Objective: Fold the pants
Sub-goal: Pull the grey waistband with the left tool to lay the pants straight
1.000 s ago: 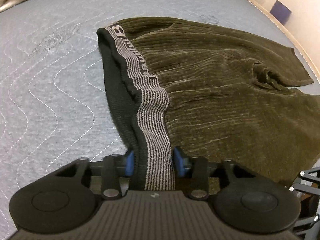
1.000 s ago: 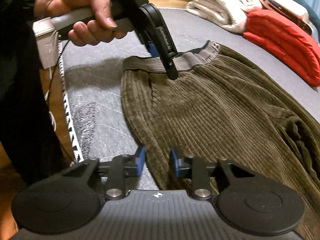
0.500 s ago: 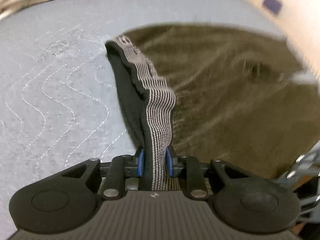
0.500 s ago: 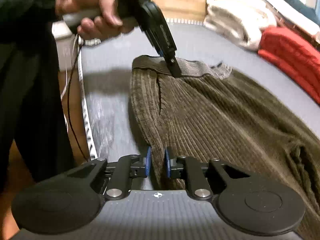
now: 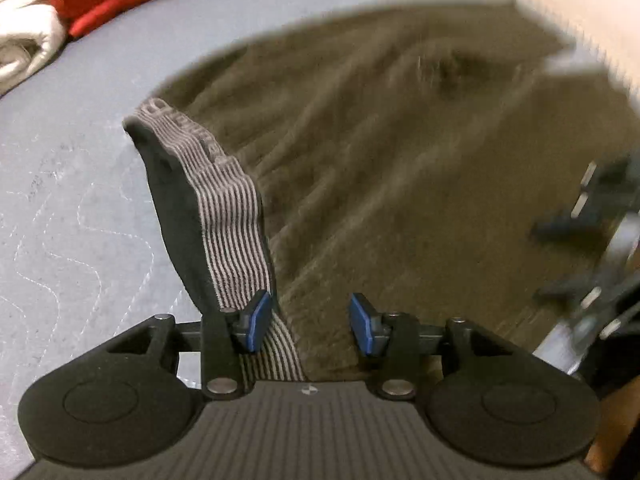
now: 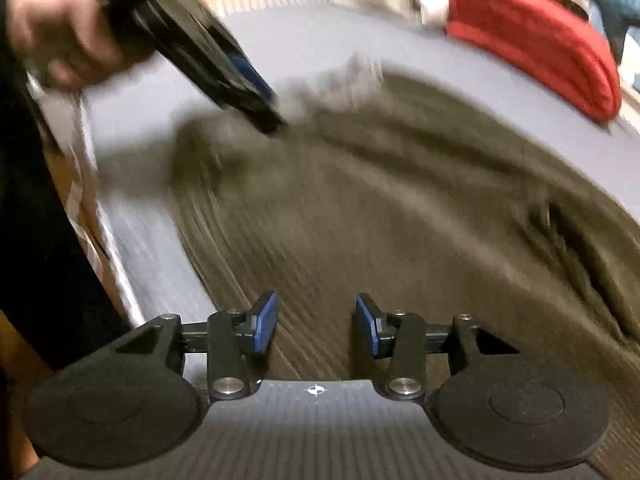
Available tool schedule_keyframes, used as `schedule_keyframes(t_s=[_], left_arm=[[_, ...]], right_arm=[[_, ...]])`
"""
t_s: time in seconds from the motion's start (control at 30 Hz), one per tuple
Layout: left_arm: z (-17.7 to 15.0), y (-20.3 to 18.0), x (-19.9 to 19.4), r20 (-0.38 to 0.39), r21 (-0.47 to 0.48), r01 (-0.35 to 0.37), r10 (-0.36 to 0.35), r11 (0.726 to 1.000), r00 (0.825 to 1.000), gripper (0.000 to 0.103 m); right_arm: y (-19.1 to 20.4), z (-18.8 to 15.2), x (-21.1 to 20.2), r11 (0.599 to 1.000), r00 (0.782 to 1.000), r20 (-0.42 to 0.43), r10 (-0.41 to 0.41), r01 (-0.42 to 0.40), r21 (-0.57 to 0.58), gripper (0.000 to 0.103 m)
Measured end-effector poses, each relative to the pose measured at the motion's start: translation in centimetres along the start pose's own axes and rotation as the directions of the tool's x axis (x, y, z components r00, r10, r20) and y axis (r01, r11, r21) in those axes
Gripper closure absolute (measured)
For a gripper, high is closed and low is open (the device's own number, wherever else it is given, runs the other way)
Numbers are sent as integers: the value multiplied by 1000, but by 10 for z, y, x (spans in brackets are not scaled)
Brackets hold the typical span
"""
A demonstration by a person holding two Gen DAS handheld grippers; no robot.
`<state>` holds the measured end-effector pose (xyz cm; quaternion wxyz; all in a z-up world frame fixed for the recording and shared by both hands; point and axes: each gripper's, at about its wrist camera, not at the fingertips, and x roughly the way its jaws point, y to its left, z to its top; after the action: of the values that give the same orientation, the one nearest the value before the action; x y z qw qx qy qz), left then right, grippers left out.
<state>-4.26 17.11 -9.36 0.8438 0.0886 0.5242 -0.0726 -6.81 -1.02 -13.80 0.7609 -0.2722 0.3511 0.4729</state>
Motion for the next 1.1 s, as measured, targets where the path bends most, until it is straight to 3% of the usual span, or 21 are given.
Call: schedule_keyframes(t_s=[0.07,0.17,0.23,0.3,0.43,0.6,0.77,0.97,1.1], left_arm=[[5,-1,-4,24,0,2,-2,1000,1000,54],[5,0,-16,93,-28,75,-72,997,993,54],[6,-4,-14,83,-35,116,-113,993,990,54],[3,-6,5,-11,-20,60,-60,998,998,53],[9,-3,2,23,-42,67,-66,997,998,51],[12,-1,-2,71,-62,64,-59,996,996,47],[14,-4,-8,136,-54,-1,9,999,991,44],[26,1,-28,306,-122,-35,71,992,949,44],[35,3,-33,346,-162,-62,116,985,931,44]], right_arm=[[2,1,-3,1000,1000,21,-3,3,0,55],[-1,7,-14,999,998,68,2,-5,36,54],[-2,8,-15,998,997,72,-2,-2,61,53],[-5,6,-5,999,1000,18,-25,24,44,51],[-1,7,-5,999,999,18,-48,48,10,48],[-8,14,-22,993,990,112,-91,81,85,47],[-29,18,-38,976,969,178,-173,144,164,46],[-56,37,-89,949,913,275,-302,260,177,45],[-72,51,-129,918,845,357,-398,369,148,31]])
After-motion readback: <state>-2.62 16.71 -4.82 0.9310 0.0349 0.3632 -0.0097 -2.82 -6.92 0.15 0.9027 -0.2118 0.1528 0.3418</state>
